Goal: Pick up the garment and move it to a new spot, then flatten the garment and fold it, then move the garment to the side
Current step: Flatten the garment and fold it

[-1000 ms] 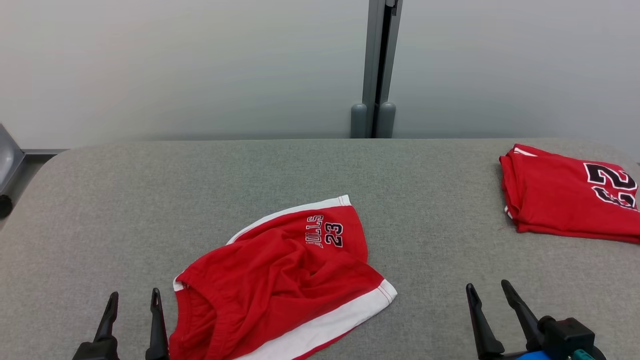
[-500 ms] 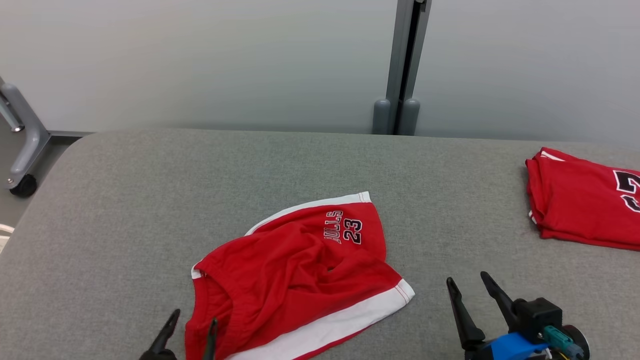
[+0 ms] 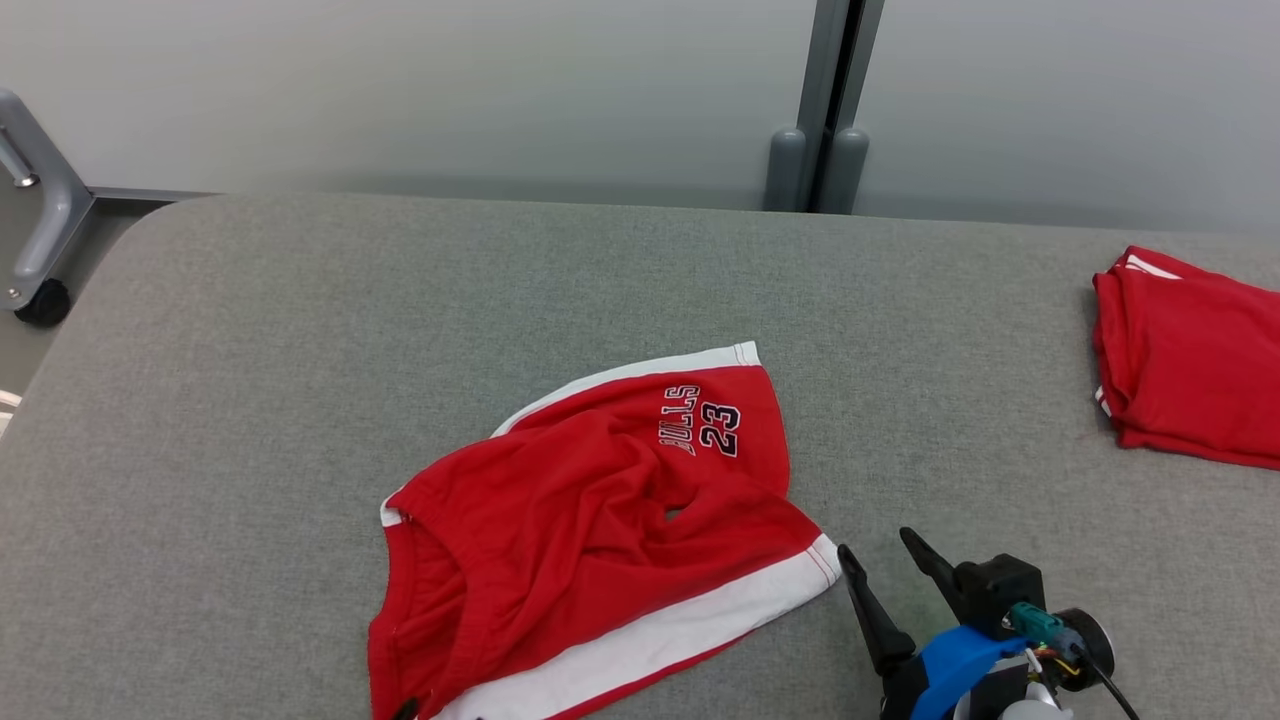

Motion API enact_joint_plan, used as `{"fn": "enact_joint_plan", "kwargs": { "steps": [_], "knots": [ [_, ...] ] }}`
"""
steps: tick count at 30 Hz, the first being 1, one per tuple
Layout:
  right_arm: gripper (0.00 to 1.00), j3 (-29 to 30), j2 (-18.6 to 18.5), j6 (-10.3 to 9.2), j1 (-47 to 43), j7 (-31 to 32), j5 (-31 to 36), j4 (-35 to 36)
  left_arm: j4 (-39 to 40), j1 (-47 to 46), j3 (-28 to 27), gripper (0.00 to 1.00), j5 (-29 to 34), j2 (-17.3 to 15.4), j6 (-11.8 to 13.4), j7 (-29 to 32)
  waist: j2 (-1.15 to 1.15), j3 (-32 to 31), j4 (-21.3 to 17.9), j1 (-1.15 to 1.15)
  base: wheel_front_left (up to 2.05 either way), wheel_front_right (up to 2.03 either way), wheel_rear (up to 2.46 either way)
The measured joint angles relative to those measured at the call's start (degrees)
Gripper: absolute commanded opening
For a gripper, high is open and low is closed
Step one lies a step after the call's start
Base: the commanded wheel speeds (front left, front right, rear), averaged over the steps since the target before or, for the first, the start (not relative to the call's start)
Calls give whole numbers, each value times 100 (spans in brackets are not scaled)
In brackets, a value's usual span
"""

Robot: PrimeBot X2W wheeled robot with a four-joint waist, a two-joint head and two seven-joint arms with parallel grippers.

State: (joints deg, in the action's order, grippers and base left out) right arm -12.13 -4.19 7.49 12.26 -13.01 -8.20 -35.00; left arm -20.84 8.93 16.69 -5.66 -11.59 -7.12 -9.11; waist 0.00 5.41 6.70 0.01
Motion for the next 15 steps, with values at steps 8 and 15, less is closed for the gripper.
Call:
{"fn": "enact_joint_plan", "kwargs": {
  "steps": [8, 15],
  "knots": [
    [100, -367, 5, 0, 279, -127, -158, -689, -219, -30, 43, 100, -145, 2, 0, -62, 0, 103, 23, 0, 0, 0, 0],
    [100, -625, 24, 0, 563, -182, -326, -1109, -288, -181, 84, 71, -375, 78, -1, -85, 0, 206, 78, 0, 0, 0, 0]
  ]
}}
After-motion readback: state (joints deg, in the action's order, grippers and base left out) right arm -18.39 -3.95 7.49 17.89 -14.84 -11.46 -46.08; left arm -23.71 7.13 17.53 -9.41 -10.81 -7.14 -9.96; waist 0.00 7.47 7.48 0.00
